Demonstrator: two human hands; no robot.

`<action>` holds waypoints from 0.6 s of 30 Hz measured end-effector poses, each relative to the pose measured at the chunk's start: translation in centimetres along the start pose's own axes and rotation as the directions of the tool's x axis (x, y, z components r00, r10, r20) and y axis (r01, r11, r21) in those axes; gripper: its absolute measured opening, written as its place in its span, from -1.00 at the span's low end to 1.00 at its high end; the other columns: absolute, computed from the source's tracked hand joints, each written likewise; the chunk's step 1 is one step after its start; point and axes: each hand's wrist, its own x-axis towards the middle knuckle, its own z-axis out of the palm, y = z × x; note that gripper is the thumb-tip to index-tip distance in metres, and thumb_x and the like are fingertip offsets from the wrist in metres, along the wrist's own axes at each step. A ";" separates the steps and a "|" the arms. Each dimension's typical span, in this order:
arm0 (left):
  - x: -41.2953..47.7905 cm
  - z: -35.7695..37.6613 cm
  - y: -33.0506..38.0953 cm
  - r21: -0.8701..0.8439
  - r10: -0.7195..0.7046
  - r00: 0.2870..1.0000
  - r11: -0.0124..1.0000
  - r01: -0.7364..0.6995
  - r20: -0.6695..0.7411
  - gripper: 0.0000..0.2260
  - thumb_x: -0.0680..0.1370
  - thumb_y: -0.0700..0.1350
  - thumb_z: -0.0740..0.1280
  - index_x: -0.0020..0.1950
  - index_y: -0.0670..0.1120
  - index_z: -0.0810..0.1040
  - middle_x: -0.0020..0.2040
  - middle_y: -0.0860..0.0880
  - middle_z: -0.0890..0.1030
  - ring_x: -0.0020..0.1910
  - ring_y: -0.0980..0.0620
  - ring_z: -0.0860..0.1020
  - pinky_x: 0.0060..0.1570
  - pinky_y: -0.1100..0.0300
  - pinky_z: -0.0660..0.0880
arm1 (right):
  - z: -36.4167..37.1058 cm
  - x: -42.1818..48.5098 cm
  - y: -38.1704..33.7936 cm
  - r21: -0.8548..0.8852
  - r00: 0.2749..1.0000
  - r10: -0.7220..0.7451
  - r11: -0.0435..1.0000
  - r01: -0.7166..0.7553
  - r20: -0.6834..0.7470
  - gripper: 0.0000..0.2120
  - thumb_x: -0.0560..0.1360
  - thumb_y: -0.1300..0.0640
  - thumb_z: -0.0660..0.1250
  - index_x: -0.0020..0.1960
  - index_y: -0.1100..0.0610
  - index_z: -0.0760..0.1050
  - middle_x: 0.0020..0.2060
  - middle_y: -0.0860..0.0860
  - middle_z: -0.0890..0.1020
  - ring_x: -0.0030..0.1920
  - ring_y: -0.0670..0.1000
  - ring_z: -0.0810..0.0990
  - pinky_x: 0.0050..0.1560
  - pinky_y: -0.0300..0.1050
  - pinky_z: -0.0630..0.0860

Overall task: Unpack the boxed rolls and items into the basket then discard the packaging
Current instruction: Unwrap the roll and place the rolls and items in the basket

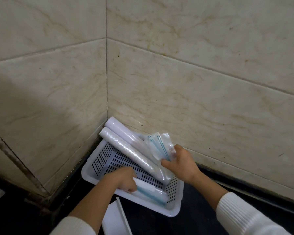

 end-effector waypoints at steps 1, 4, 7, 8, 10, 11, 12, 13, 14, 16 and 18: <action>0.0 0.0 0.0 -0.063 0.014 1.000 0.998 -0.013 0.016 -0.95 0.35 -0.17 0.34 -0.22 -0.04 0.51 -0.22 -0.01 0.50 -0.33 0.08 0.43 -0.41 0.30 0.33 | 0.0 0.0 0.1 -0.001 1.000 0.008 1.000 -0.008 -0.007 -0.69 0.30 -0.05 0.45 -0.14 0.05 0.39 -0.27 -0.03 0.53 -0.34 -0.05 0.50 -0.41 -0.17 0.39; 0.3 0.7 0.2 -0.049 0.028 0.999 0.998 -0.026 0.023 -0.77 0.42 -0.13 0.35 0.07 -0.05 0.55 -0.09 0.01 0.52 -0.19 0.09 0.48 -0.26 0.25 0.45 | 0.7 0.0 0.2 -0.018 1.000 0.004 1.000 -0.004 0.005 -0.71 0.32 -0.05 0.44 -0.18 0.05 0.38 -0.30 -0.03 0.52 -0.37 -0.06 0.48 -0.43 -0.21 0.35; 1.0 1.3 0.1 0.045 -0.050 0.998 0.998 0.052 -0.039 -0.47 0.43 -0.04 0.37 0.36 -0.06 0.32 0.33 -0.12 0.32 0.28 -0.08 0.35 0.23 0.01 0.43 | 1.8 -0.1 -0.4 -0.019 0.998 -0.029 0.999 0.030 0.060 -0.77 0.35 -0.01 0.42 -0.27 0.03 0.38 -0.42 -0.07 0.48 -0.50 -0.14 0.42 -0.51 -0.32 0.30; 1.0 1.2 0.1 0.026 -0.071 0.996 0.997 0.072 -0.057 -0.39 0.42 -0.01 0.38 0.41 -0.07 0.23 0.40 -0.14 0.21 0.39 -0.12 0.23 0.32 -0.06 0.36 | 2.2 0.0 -0.7 -0.009 0.996 -0.047 0.999 0.048 0.077 -0.77 0.37 0.00 0.41 -0.31 0.02 0.38 -0.46 -0.09 0.47 -0.54 -0.15 0.41 -0.53 -0.34 0.29; 0.2 0.3 -0.3 -0.012 -0.064 0.991 0.998 0.063 -0.114 -0.32 0.42 0.01 0.39 0.46 -0.08 0.17 0.43 -0.14 0.15 0.45 -0.13 0.11 0.38 -0.08 0.28 | 2.8 0.2 -1.5 -0.010 0.992 -0.089 0.996 0.090 0.092 -0.78 0.38 0.01 0.39 -0.32 -0.02 0.37 -0.48 -0.10 0.46 -0.53 -0.16 0.42 -0.50 -0.35 0.29; -0.4 -0.3 -0.7 -0.021 -0.041 0.984 0.999 0.038 -0.173 -0.37 0.43 0.00 0.38 0.44 -0.08 0.22 0.42 -0.12 0.19 0.43 -0.12 0.15 0.37 -0.06 0.29 | 3.2 0.4 -2.0 -0.012 0.989 -0.107 0.994 0.108 0.100 -0.81 0.39 0.00 0.39 -0.28 -0.02 0.39 -0.45 -0.11 0.48 -0.48 -0.16 0.45 -0.47 -0.32 0.32; -1.1 -0.7 -1.4 -0.029 -0.010 0.963 1.000 0.003 -0.268 -0.46 0.46 -0.01 0.36 0.40 -0.08 0.31 0.38 -0.10 0.27 0.39 -0.09 0.21 0.33 -0.02 0.33 | 3.6 0.6 -2.4 -0.011 0.987 -0.120 0.993 0.122 0.111 -0.86 0.40 -0.01 0.38 -0.22 0.00 0.44 -0.41 -0.11 0.52 -0.43 -0.16 0.49 -0.45 -0.29 0.36; -1.9 -1.0 -2.2 -0.029 0.021 0.913 0.999 -0.036 -0.408 -0.57 0.49 -0.04 0.33 0.34 -0.07 0.40 0.34 -0.09 0.35 0.33 -0.06 0.26 0.28 0.02 0.37 | 4.2 0.8 -2.9 -0.015 0.984 -0.129 0.991 0.132 0.123 -0.85 0.40 -0.03 0.37 -0.15 0.04 0.48 -0.35 -0.09 0.55 -0.37 -0.10 0.54 -0.41 -0.24 0.42; -2.6 -1.1 -3.2 -0.012 0.044 0.819 0.998 -0.062 -0.572 -0.66 0.51 -0.09 0.31 0.29 -0.07 0.46 0.29 -0.08 0.41 0.29 -0.04 0.29 0.23 0.06 0.39 | 4.9 1.0 -3.4 -0.026 0.981 -0.140 0.989 0.145 0.137 -0.79 0.41 -0.05 0.36 -0.09 0.09 0.50 -0.30 -0.04 0.59 -0.32 -0.04 0.57 -0.37 -0.17 0.47; -4.1 -1.0 -5.1 0.010 0.047 0.555 0.997 -0.070 -0.830 -0.74 0.49 -0.21 0.28 0.18 -0.09 0.49 0.20 -0.08 0.44 0.22 -0.02 0.31 0.12 0.11 0.40 | 6.5 1.4 -4.4 -0.065 0.969 -0.147 0.984 0.163 0.200 -0.69 0.43 -0.08 0.36 0.01 0.15 0.50 -0.17 0.04 0.60 -0.20 0.05 0.58 -0.26 -0.13 0.47; -5.0 -0.4 -6.7 -0.070 -0.030 0.446 0.995 -0.072 -0.895 -0.69 0.48 -0.25 0.27 0.23 -0.12 0.43 0.20 -0.12 0.42 0.20 -0.04 0.32 0.11 0.09 0.39 | 8.5 1.5 -5.5 -0.105 0.943 -0.139 0.978 0.178 0.304 -0.61 0.42 -0.09 0.39 0.13 0.14 0.48 -0.01 0.08 0.61 -0.04 0.10 0.58 -0.11 -0.13 0.46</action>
